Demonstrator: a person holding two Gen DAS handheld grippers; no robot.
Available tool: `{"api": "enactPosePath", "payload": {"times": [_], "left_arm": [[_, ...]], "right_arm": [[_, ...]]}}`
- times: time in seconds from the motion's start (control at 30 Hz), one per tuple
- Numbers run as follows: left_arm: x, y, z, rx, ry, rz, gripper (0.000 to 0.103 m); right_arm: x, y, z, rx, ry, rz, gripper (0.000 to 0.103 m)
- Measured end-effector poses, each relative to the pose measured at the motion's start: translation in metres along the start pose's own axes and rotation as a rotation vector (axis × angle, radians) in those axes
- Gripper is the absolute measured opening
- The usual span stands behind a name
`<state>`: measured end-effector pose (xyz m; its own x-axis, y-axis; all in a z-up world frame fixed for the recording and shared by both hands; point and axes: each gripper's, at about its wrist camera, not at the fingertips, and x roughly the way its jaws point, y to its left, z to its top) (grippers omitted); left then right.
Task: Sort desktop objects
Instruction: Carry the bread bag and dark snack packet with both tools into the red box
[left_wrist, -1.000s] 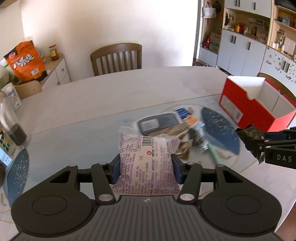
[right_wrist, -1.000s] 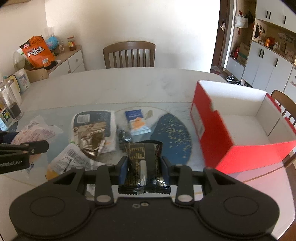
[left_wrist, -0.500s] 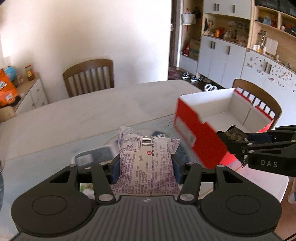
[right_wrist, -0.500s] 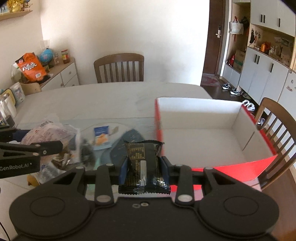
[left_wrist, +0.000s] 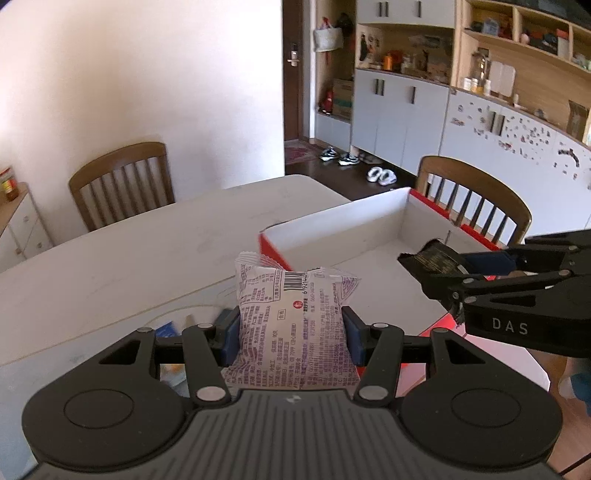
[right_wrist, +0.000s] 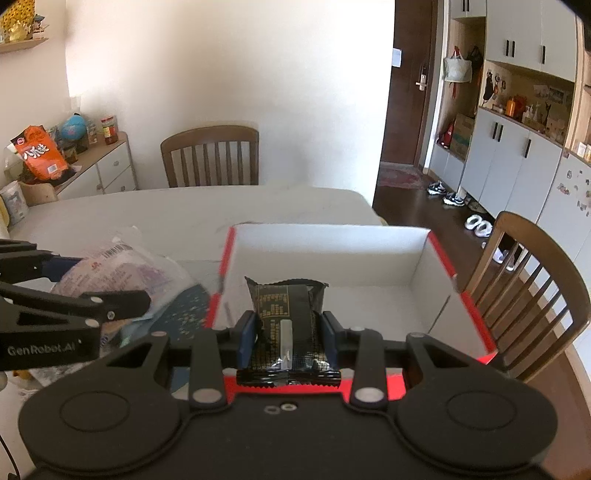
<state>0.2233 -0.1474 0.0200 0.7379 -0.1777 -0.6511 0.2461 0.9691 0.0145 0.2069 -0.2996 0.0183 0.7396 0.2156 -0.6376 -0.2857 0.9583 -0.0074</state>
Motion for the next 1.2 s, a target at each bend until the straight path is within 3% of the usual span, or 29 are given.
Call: {"api": "enactPosePath", "payload": {"times": [0.57, 1.03, 1.2], "left_arm": [[0.073, -0.028, 0.044, 0.055, 0.076, -0.05, 0.053], [0.157, -0.046, 0.052, 0.114, 0.243, -0.067, 0.053], [0.182, -0.054, 0.051, 0.155, 0.302, -0.073, 0.053]], "right_arm": [[0.037, -0.059, 0.014, -0.019, 0.028, -0.037, 0.036], [0.092, -0.085, 0.017, -0.057, 0.127, -0.013, 0.036], [0.116, -0.088, 0.009, -0.083, 0.204, -0.001, 0.036]]}}
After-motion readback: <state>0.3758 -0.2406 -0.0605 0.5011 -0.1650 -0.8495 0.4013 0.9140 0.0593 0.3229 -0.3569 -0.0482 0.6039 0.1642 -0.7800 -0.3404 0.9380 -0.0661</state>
